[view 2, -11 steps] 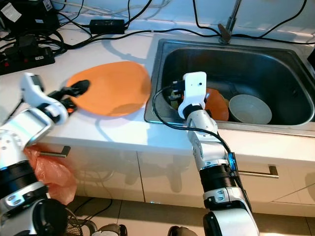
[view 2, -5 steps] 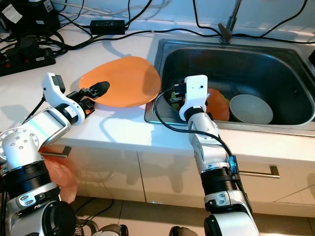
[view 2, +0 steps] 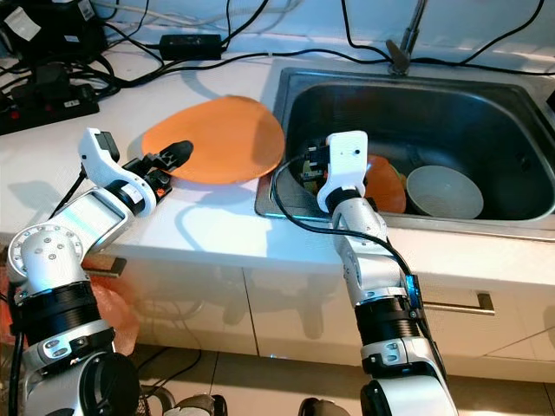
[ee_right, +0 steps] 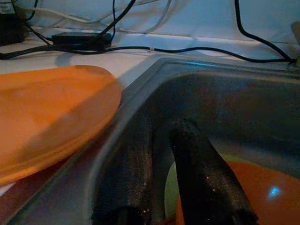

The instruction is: Kitchen organization

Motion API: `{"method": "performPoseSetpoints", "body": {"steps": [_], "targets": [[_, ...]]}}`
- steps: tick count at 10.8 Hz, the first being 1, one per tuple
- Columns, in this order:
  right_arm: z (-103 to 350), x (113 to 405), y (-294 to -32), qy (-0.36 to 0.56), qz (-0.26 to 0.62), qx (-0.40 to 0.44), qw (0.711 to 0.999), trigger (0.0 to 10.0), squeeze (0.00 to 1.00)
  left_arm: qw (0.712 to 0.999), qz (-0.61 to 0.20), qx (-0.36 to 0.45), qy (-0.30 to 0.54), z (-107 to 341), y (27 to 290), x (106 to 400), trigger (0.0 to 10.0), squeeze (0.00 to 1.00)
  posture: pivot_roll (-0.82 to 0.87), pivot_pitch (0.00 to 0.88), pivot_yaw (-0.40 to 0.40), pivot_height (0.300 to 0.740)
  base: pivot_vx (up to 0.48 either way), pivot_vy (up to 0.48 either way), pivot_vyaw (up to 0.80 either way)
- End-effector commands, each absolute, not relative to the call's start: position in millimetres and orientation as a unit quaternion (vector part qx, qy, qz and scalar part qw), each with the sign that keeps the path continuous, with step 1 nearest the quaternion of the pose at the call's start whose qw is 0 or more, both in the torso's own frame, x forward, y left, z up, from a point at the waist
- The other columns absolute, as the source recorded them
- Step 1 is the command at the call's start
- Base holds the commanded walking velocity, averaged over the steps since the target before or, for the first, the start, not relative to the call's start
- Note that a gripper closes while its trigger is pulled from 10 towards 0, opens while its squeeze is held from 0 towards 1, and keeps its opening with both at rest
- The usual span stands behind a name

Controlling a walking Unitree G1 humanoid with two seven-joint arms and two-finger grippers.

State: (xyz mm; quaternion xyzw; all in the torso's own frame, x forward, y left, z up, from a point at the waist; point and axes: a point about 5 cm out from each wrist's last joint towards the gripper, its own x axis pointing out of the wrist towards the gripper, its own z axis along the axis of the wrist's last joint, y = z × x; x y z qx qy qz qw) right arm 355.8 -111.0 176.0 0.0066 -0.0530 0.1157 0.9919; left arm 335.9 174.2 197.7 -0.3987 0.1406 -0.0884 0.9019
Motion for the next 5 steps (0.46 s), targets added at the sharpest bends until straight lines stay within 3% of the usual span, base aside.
{"method": "performPoseSetpoints", "body": {"steps": [1, 5], "targets": [[175.4, 354.4, -112.2, -0.05, 0.114, 0.004, 0.992, 10.0, 0.0, 0.892, -0.066, -0.393, 0.211, 170.0, 166.1, 334.6, 0.0, 0.0, 0.07, 0.138, -0.003, 0.74, 0.0, 0.0, 0.0], [175.0, 353.9, -113.5, -0.047, 0.115, 0.002, 0.992, 10.0, 0.0, 0.89, -0.07, -0.403, 0.203, 169.7, 160.0, 333.9, 0.0, 0.0, 0.08, 0.145, -0.012, 0.74, 0.0, 0.0, 0.0]]}}
